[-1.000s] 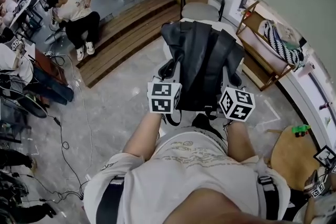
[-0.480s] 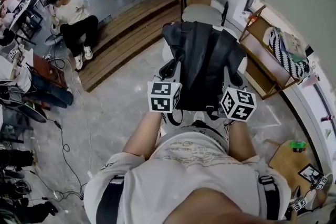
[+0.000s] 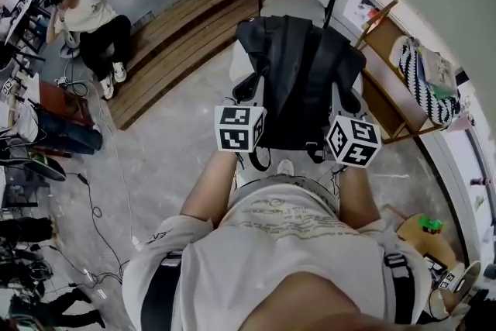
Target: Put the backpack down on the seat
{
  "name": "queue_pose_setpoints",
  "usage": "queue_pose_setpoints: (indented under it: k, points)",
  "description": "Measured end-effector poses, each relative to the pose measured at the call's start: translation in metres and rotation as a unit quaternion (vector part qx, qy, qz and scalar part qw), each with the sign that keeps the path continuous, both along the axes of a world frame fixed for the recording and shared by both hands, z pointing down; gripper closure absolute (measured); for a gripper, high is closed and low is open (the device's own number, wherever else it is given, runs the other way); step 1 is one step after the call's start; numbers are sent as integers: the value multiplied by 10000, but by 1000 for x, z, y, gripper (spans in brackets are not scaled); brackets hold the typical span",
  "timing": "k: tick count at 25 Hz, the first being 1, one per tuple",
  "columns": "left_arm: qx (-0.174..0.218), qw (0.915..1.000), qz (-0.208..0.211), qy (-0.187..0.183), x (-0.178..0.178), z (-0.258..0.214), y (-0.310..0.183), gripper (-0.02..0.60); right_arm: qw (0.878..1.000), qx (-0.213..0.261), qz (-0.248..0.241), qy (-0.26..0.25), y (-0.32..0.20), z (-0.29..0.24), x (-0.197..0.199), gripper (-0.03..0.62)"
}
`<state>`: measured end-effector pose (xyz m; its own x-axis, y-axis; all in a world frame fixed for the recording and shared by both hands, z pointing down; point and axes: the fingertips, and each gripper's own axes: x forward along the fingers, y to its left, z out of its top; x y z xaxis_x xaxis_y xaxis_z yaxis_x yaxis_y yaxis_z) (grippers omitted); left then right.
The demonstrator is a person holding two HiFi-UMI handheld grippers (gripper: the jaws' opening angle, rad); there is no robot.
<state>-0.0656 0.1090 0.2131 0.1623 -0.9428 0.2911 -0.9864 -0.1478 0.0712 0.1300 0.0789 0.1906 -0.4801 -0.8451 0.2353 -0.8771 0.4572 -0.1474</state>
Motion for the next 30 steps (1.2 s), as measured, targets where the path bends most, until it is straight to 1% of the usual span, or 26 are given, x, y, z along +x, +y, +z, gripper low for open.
queue_pose_setpoints:
  k: [2,5,12,19,24,28,30]
  points:
    - [-30,10000,-4,-46,12,7,-26,518,10000,-30,-19,-21,-27,7,13,543]
    - [-131,9998,-3,-126,21,16,-47,522,9999,-114,-39,-10,-50,16,20,543]
    - [-425,9990,-140,-82,24,40,-75,525,9992,-333,-189,90,-83,36,23,543]
    - [-775,9970,-58,35,15,66,-100,525,9977,-635,-195,156,-108,64,15,543]
    - [-1227,9923,78,151,-2,106,-120,525,9934,-1062,-281,341,-127,106,0,543]
    - [-1676,9852,260,232,-6,146,-134,525,9857,-1619,-251,391,-136,148,-3,543]
    - [-1849,9818,350,250,-9,163,-143,525,9821,-1819,-218,437,-143,168,-6,543]
